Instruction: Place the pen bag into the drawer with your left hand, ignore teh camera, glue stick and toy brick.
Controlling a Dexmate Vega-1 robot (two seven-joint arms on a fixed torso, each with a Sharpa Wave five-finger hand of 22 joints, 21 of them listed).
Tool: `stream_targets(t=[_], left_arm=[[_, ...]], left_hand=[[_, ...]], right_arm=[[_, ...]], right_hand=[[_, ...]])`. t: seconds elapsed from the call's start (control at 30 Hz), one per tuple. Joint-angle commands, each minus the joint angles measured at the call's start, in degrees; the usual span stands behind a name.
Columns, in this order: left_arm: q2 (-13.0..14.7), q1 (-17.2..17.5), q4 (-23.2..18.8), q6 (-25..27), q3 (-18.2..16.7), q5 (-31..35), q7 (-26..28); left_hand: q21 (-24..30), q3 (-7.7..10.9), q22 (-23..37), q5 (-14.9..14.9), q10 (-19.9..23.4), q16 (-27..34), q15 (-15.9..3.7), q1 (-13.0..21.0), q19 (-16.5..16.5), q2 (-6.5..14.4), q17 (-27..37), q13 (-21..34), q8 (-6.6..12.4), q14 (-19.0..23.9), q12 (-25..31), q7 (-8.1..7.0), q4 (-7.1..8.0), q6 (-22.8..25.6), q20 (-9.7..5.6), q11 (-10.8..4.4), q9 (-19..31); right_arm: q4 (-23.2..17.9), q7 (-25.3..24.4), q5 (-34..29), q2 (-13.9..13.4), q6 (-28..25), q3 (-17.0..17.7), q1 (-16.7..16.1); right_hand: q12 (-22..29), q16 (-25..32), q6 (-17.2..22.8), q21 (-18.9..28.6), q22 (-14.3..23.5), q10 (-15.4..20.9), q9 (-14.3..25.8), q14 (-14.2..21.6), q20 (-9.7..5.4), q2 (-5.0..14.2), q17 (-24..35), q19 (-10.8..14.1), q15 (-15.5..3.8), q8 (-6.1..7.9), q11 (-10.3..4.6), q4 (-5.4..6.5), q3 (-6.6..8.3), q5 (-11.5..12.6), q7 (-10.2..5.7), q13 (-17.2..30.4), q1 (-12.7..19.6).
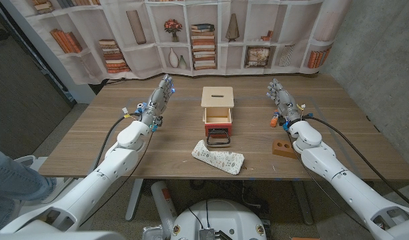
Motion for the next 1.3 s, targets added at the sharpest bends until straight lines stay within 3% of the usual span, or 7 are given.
stream_targets(t=[0.03, 0.37, 1.3], left_arm=[[0.4, 1.7, -0.7, -2.4, -0.2, 0.2, -1.0], [-0.2, 2.3, 0.1, -4.1, -0.4, -2.8, -4.8], [2.1, 5.8, -4.9, -5.5, -0.2, 1.0, -2.7]], left_hand=[[-0.2, 0.27, 0.3, 0.1, 0.5, 0.1, 0.01, 0.2, -6.8, 0.5, 0.0, 0.0, 0.49, 0.2, 0.3, 0.0, -0.43, 0.4, 0.12, 0.05, 0.3], [-0.3, 0.27, 0.3, 0.1, 1.1, 0.2, 0.05, 0.5, -6.3, 0.7, 0.0, 0.0, 0.61, 0.8, 0.4, 0.07, -0.54, 1.1, 0.22, 0.1, 0.3], [-0.8, 0.25, 0.3, -0.2, 1.8, 0.0, 0.06, 1.1, -5.9, 1.2, 0.0, 0.0, 0.57, 1.4, 0.4, 0.04, -0.8, 2.0, 0.54, 0.29, 0.3]], right_arm=[[-0.3, -0.9, -0.6, 0.3, 0.4, 0.0, -0.4], [0.0, -0.7, -0.2, 0.6, 0.8, 0.2, -0.2], [2.9, 1.3, 0.2, 1.5, 1.9, -0.2, 1.5]], right_hand=[[0.2, -0.1, 0.4, -0.2, 0.2, 0.6, 0.1, 0.6, -1.32, 0.37, 0.2, 0.5, -0.09, 0.07, 0.16, -0.32, 0.1, 0.0, 0.05, 0.0, 0.4], [0.2, -0.1, 0.5, -0.4, 0.2, 0.8, 0.1, 0.8, -1.25, 0.38, 0.2, 0.6, -0.15, 0.03, -0.03, -0.39, 0.07, 0.0, -0.05, 0.0, 0.4], [0.2, -0.2, 0.8, -1.1, 0.2, 1.0, 0.1, 1.1, -1.23, 0.5, 0.2, 1.0, -0.18, 0.01, -0.16, -0.65, 0.02, -0.1, -0.12, -0.1, 0.3]])
